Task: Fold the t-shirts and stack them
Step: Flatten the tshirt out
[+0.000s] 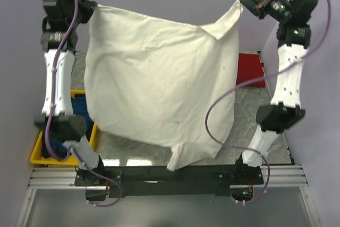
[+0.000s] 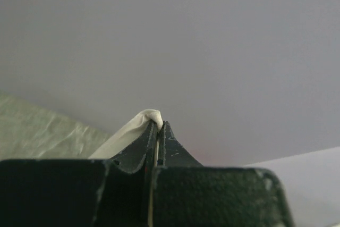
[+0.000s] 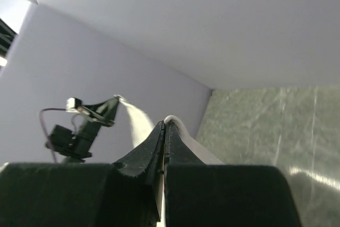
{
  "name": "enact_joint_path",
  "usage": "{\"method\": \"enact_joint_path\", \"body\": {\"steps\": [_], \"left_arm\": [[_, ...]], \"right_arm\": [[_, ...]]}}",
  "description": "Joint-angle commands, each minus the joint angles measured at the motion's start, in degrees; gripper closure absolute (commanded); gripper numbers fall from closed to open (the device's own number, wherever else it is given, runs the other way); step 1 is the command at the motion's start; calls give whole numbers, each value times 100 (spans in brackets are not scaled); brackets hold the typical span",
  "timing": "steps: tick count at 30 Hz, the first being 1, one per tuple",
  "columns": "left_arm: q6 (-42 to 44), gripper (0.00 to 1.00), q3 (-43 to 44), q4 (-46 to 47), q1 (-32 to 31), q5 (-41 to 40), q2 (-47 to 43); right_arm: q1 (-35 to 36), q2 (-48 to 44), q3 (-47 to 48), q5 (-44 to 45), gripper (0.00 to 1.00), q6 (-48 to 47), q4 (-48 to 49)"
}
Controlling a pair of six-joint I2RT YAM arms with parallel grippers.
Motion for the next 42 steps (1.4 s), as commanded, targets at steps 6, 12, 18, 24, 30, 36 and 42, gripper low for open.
{"method": "enact_joint_path", "body": {"steps": [6, 12, 18, 24, 30, 36, 42], "left_arm": [[-643, 100, 2490, 1749, 202, 992, 1983], [-389, 100, 1242, 2874, 334, 940, 858], [-151, 100, -865, 3158, 448, 597, -513], [-440, 100, -3393, 3008, 449, 650, -1838], [-836, 99, -6375, 2448, 449, 273, -3000], [-1249, 99, -8364, 1543, 387, -475, -4160], [-1250, 99, -8596, 944, 387, -1205, -4557]], "right_arm": [[-176, 1705, 1742, 479, 100, 3482, 4769], [-317, 387, 783, 1033, 100, 2394, 4860], [-502, -518, -995, 551, 100, 2542, 5395], [-493, -2501, -4798, 619, 100, 1525, 4836], [-502, -4114, -8463, 1016, 100, 608, 3717], [-458, -4501, -10691, 709, 100, -251, 3050], [-379, -5555, -11923, 1042, 100, -1079, 1855]]}}
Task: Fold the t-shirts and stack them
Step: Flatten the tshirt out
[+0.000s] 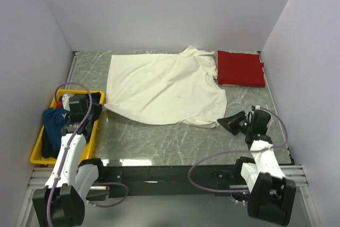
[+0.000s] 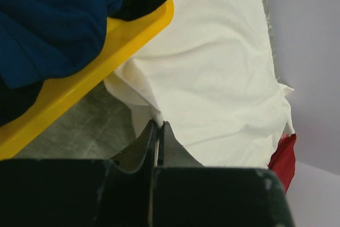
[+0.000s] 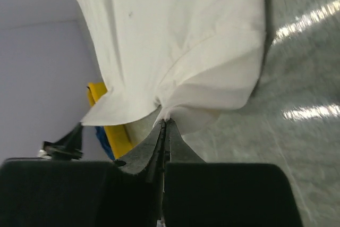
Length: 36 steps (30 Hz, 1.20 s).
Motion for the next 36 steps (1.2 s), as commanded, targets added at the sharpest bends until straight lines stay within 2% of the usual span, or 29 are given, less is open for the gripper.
{"method": "enact_joint_path", "body": {"steps": [1, 6, 11, 14, 20, 23, 24, 27, 33, 36], "left_arm": [[-78, 99, 149, -149, -2, -564, -243], [27, 99, 246, -502, -2, -757, -269], [54, 99, 237, -835, -2, -907, -559], [54, 99, 211, -985, -11, -1004, -691], [19, 99, -44, -1056, -11, -1118, -770], [19, 99, -140, -986, -2, -1039, -744], [10, 99, -158, -968, -2, -1022, -735], [-8, 99, -176, -924, -11, -943, -735], [106, 99, -53, -933, -11, -890, -683], [133, 99, -35, -907, -2, -837, -648]], "right_arm": [[36, -719, -387, 164, 100, -736, -633], [36, -1861, -731, 436, 100, -815, -1680], [28, -2793, -337, 901, 100, -1009, -2858], [28, -2821, 129, 1350, 100, -1202, -3289], [28, -2383, 315, 1192, 100, -1378, -3061], [28, -2190, 498, 1350, 63, -1501, -3026], [36, -2110, 569, 1429, 43, -1510, -3017], [28, -1750, 701, 1745, 25, -1388, -2772], [45, -459, 859, 2088, 26, -975, -1578], [89, 201, 939, 2063, 38, -808, -1121]]}}
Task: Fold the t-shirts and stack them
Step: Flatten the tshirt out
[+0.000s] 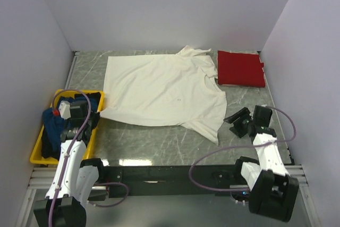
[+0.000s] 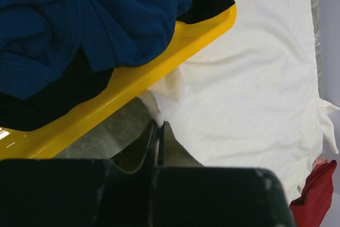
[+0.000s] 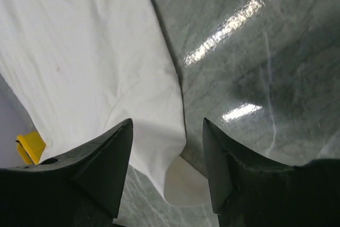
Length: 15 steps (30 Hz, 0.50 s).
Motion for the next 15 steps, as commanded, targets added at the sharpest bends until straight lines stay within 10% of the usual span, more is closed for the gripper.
{"method": "enact_joint_path", "body": {"steps": [1, 15], "left_arm": [[117, 99, 129, 140, -6, 42, 19], [205, 99, 50, 140, -6, 121, -69]], "right_arm": [[178, 558, 274, 220, 39, 282, 933], [1199, 1895, 714, 1898, 42, 581, 1232]]}}
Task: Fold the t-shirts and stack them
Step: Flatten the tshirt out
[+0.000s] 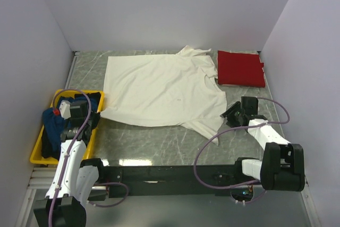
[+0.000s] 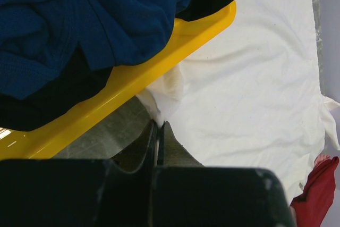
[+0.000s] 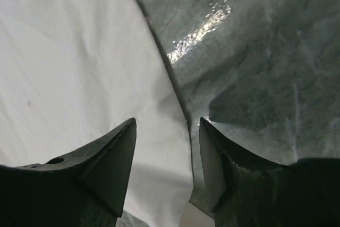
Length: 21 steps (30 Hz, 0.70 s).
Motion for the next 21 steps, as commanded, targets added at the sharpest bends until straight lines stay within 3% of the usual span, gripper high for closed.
{"method": "enact_joint_path", "body": {"steps": [1, 9, 12, 13, 16, 21], "left_arm": [[129, 99, 41, 119, 4, 60, -86], [111, 99, 32, 101, -4, -2, -68], [94, 99, -12, 75, -4, -2, -86], [102, 99, -21, 66, -4, -11, -95], [102, 99, -73, 13, 5, -63, -156], [102, 99, -170, -40, -30, -81, -235]], "right_arm": [[21, 135, 176, 541, 42, 63, 223], [293, 813, 379, 260, 52, -25, 459], [311, 874, 343, 199, 68, -60, 443], [294, 857, 369, 216, 80, -86, 391], [215, 638, 440, 348, 100, -183, 74], [-426, -143, 343, 243, 100, -438, -400]]}}
